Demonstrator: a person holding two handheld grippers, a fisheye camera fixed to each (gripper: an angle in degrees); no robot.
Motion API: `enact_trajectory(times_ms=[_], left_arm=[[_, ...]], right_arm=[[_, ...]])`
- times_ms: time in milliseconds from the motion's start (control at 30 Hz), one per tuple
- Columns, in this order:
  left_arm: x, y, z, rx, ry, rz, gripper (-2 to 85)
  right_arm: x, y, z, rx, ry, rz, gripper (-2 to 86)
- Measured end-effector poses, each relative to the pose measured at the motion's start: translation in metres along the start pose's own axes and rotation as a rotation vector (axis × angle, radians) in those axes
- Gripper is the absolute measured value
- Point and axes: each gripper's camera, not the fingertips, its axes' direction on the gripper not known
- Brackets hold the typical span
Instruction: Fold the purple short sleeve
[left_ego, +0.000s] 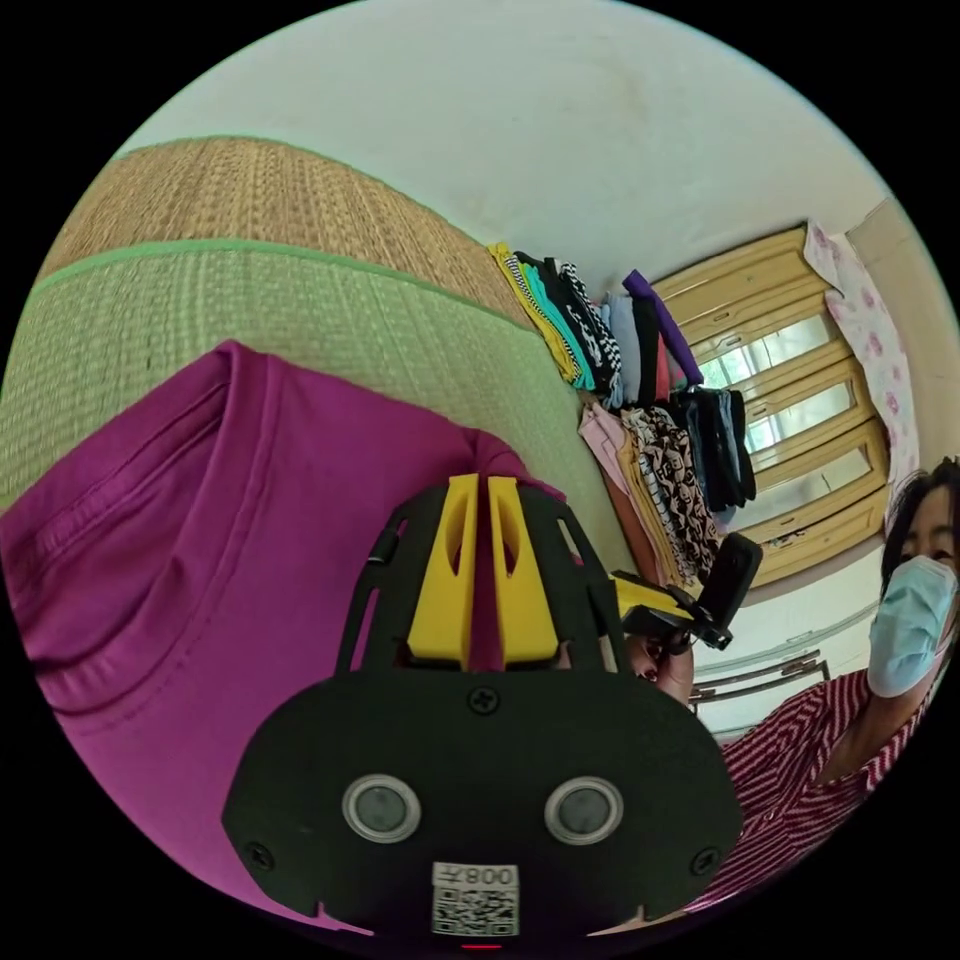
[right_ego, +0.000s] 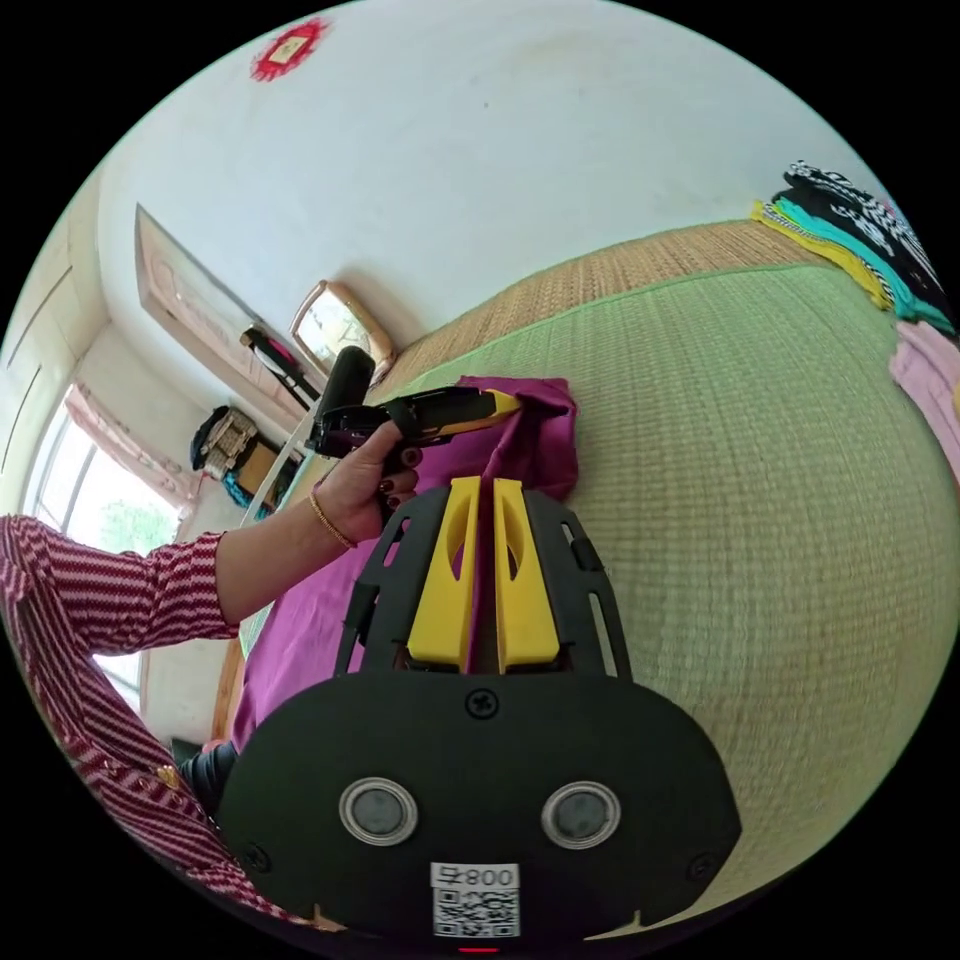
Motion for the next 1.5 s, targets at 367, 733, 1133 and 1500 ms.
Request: enact_trajectory(times_ms=[367, 733, 1133, 1500], left_arm=[[0.101, 0.008, -0.043, -0.014, -0.114, 0.234, 9.0], [0.215, -0.003, 0.023, -0.27, -0.562, 0.62, 7.3], [0.124, 0.011, -0.08, -0.04, -0.346, 0.222, 2.8], [0.05, 0.024, -0.112, 0.024, -0.194, 0.067, 5.8]], right_arm=[[0.004, -0.005, 0.034, -0.11, -0.031, -0.027, 2.1], [0.007, -0.009, 0.051, -0.16, -0.005, -0.047, 2.0], [0.019, -0.008, 0.045, -0.156, -0.024, -0.059, 1.9], [0.025, -0.009, 0.029, -0.162, -0.167, -0.109, 0.7]])
